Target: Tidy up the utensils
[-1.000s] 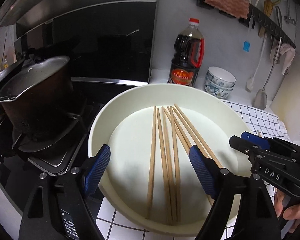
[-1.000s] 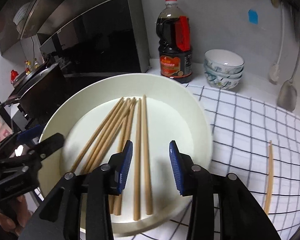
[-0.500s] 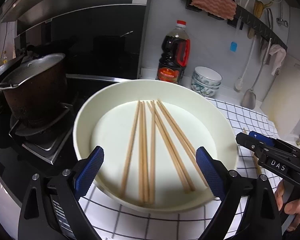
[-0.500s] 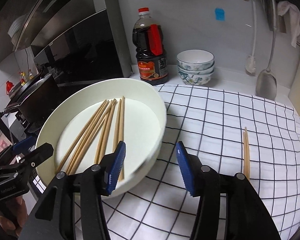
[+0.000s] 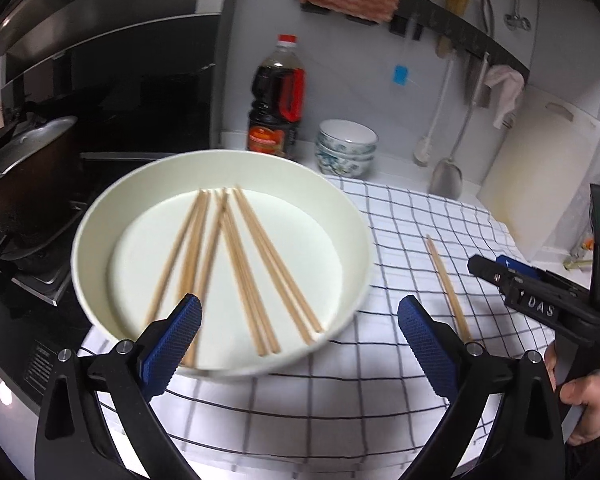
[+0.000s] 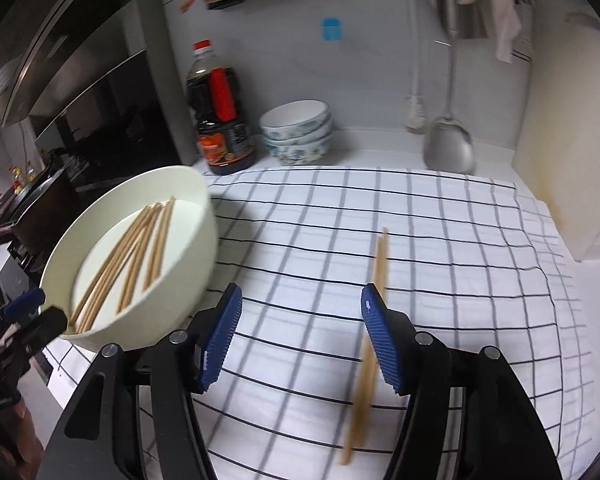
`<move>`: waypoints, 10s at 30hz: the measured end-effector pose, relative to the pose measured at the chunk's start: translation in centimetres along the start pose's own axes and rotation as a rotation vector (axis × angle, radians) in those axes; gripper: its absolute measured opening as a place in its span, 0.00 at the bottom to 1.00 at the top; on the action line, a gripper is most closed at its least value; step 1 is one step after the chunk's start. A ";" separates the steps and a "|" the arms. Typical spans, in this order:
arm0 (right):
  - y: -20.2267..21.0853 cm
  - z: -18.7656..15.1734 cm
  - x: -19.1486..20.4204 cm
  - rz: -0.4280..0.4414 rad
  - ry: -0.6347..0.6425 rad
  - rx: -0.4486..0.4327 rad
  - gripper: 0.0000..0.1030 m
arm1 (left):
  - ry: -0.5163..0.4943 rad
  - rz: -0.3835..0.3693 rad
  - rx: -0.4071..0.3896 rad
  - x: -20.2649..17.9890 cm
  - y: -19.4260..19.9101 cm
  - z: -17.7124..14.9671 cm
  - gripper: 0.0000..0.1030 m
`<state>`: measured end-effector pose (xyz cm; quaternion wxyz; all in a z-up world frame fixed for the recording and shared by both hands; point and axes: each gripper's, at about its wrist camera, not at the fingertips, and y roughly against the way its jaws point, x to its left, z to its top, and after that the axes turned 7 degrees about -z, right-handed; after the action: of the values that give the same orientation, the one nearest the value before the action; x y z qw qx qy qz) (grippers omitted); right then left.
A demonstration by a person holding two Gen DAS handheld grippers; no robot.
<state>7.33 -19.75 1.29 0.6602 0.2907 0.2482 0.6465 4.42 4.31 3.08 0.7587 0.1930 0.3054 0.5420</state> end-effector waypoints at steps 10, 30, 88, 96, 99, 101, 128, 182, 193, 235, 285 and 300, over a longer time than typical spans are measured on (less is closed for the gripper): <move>-1.6 -1.9 -5.9 -0.046 -0.048 0.061 0.62 | -0.030 -0.056 0.050 -5.1 -2.0 -1.6 0.94; -6.5 -4.1 -6.9 -0.058 0.001 0.274 0.65 | -0.064 -0.050 0.172 -9.2 -5.2 -5.3 0.94; -6.6 -4.5 -13.2 -0.164 0.063 0.201 0.40 | -0.164 0.046 0.306 -15.3 -16.9 -5.1 0.93; -6.7 -4.5 -10.8 -0.194 0.148 0.185 0.06 | -0.215 -0.013 0.285 -16.7 -15.9 -5.2 0.30; -6.8 -4.4 -10.9 -0.194 0.131 0.184 0.06 | -0.236 -0.032 0.287 -17.2 -15.7 -5.4 0.08; -6.8 -4.4 -11.2 -0.186 0.109 0.186 0.06 | -0.238 -0.037 0.288 -17.3 -15.6 -5.6 0.07; -2.7 -2.4 -10.6 -0.017 -0.072 0.080 0.06 | -0.109 -0.198 0.148 -12.0 -6.8 0.1 0.07; -2.8 3.0 14.0 0.252 0.139 0.049 0.06 | 0.062 -0.044 -0.084 8.1 3.2 7.4 0.07; -5.9 2.0 16.5 0.223 0.155 0.130 0.06 | 0.065 0.030 -0.022 10.7 0.0 5.0 0.07; 0.1 -1.3 13.6 0.061 0.059 -0.050 0.56 | 0.031 0.310 -0.029 10.3 2.8 1.3 0.94; 0.7 -4.2 12.1 -0.052 0.027 -0.064 0.66 | 0.058 0.297 0.009 8.8 1.3 -1.0 0.94; 2.9 -3.6 12.6 -0.052 0.039 -0.117 0.67 | 0.049 0.285 -0.068 8.2 3.7 -0.2 0.94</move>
<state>3.26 -6.95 1.38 0.6877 0.2324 0.2303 0.6481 3.56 13.27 3.18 0.6726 0.1953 0.2748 0.6588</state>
